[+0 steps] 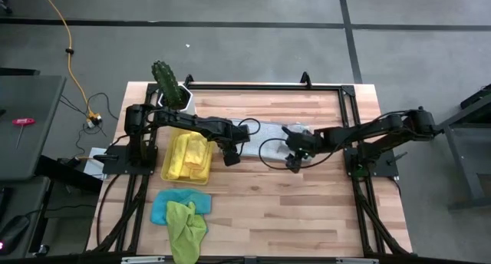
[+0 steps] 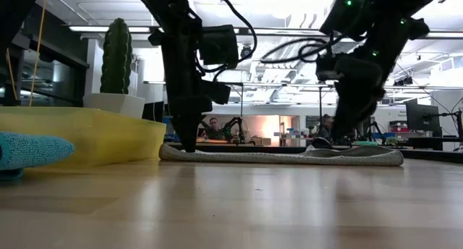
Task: Fold microfiber towels
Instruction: Fold the gray microfiber towel
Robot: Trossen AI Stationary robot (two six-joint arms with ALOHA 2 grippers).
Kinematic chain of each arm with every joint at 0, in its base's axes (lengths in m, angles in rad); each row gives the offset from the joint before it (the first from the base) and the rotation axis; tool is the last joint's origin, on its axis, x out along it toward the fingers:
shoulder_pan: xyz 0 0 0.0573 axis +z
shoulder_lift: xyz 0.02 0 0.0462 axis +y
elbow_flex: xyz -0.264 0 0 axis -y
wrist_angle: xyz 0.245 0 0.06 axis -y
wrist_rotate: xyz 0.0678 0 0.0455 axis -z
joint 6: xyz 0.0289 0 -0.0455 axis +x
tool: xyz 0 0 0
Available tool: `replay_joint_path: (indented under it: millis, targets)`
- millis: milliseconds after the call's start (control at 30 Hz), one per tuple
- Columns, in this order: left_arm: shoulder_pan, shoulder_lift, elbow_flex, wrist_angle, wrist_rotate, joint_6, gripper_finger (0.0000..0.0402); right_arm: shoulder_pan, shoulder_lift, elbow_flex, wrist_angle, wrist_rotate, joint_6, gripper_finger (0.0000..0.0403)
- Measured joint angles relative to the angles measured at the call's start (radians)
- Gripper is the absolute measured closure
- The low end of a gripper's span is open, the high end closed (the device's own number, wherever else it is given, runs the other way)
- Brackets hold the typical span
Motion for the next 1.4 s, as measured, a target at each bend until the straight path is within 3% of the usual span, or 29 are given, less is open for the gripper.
replay_joint_path:
  millis: [333, 533, 667, 833, 1000, 1400]
  targets:
    - [0.0, 0.0, 0.0, 0.0, 0.0, 0.0, 0.0291, -0.008, 0.027, 0.0, -0.029, -0.043, 0.016, 0.0183]
    - [0.0, 0.0, 0.0, 0.0, 0.0, 0.0, 0.0291, -0.032, 0.124, -0.001, 0.208, -0.072, -0.036, 0.0183]
    - [0.0, 0.0, 0.0, -0.001, 0.0, 0.0, 0.0291, -0.034, 0.145, -0.001, 0.271, -0.08, -0.043, 0.0187]
    - [0.0, 0.0, 0.0, 0.0, 0.0, 0.0, 0.0291, -0.036, 0.149, -0.001, 0.258, -0.075, -0.018, 0.0212]
    - [-0.001, 0.0, 0.0, 0.0, 0.0, -0.002, 0.0291, -0.053, 0.15, -0.001, 0.227, 0.013, 0.019, 0.0233]
    - [-0.001, 0.0, 0.0, 0.0, 0.0, -0.001, 0.0291, -0.083, 0.15, -0.001, 0.182, 0.02, 0.066, 0.0297]
